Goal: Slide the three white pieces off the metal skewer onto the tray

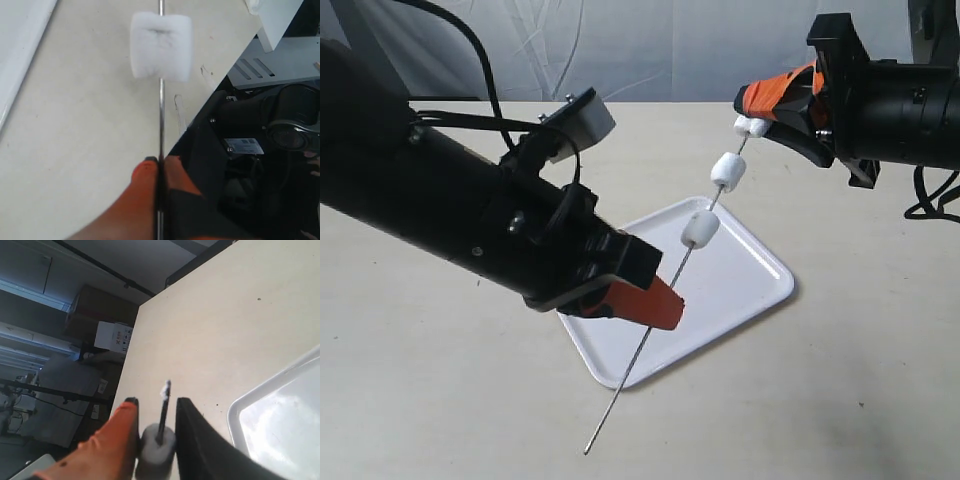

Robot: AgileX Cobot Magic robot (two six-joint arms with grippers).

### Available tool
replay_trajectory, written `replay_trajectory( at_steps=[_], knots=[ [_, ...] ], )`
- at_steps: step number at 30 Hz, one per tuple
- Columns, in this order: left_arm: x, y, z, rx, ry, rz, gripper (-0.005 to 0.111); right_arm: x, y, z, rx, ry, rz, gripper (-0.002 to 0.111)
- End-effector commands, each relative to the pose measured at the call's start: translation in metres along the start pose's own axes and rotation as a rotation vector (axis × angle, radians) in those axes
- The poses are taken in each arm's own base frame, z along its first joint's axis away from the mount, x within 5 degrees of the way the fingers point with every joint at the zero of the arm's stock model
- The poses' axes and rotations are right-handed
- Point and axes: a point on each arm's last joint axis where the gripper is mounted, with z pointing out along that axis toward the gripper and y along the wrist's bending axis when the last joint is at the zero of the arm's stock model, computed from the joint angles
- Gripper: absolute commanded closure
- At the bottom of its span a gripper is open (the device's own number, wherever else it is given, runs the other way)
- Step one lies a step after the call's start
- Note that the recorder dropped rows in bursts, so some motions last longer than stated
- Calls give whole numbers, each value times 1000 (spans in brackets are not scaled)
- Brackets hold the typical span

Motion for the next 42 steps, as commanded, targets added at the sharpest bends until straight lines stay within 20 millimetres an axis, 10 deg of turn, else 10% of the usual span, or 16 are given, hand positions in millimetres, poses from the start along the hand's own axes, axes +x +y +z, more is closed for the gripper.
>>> replay_trajectory(
  at_steps=[1,5,14,22,42],
  knots=[
    [0,2,1,-15,-9,0,107,0,4,-1,-22,1,-15,90],
    [-2,4,1,-34,-33,4,107,0,5,-1,-33,8,-25,98],
    [-6,6,0,-60,-71,9,107,3,9,-1,-74,37,-7,69],
    [-5,5,0,-53,-58,9,107,2,8,-1,-67,31,-18,109],
    [19,-7,-2,82,204,-8,107,-26,18,-1,17,-103,-93,108]
  ],
)
